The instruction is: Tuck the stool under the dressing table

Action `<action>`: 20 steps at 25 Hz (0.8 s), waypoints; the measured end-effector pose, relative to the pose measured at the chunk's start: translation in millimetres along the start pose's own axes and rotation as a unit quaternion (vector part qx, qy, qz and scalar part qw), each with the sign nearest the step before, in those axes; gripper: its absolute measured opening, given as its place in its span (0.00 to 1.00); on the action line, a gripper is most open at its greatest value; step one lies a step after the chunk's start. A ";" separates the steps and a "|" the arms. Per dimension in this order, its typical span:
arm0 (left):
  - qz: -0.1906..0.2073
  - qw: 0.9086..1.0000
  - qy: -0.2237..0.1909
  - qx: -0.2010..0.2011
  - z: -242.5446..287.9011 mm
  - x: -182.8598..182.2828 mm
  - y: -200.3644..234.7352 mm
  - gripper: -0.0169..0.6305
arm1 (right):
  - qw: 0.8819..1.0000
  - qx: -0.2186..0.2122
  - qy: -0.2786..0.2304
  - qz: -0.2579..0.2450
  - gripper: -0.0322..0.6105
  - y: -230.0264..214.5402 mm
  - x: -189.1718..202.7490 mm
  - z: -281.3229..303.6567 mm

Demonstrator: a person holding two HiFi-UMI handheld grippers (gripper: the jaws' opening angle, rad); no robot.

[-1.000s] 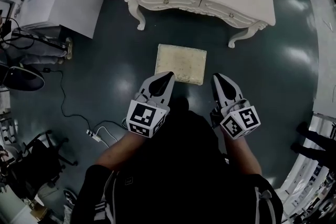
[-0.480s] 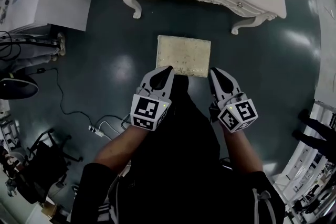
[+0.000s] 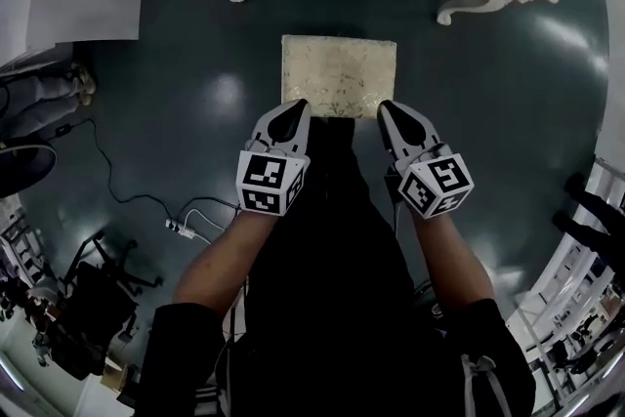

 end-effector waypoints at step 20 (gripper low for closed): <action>-0.049 0.993 0.106 -0.029 103.1 118.3 93.2 0.03 | 0.994 0.032 0.099 0.026 0.08 -86.8 122.8 109.6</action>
Point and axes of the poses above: the fingertips, and each gripper's own axes: z forward along the fingers, y to its left, x out of its underside, the point moved 10 cm from there along -z, backward along the fingers, and after that the axes turned 15 degrees about x, right-handed, at the moved point
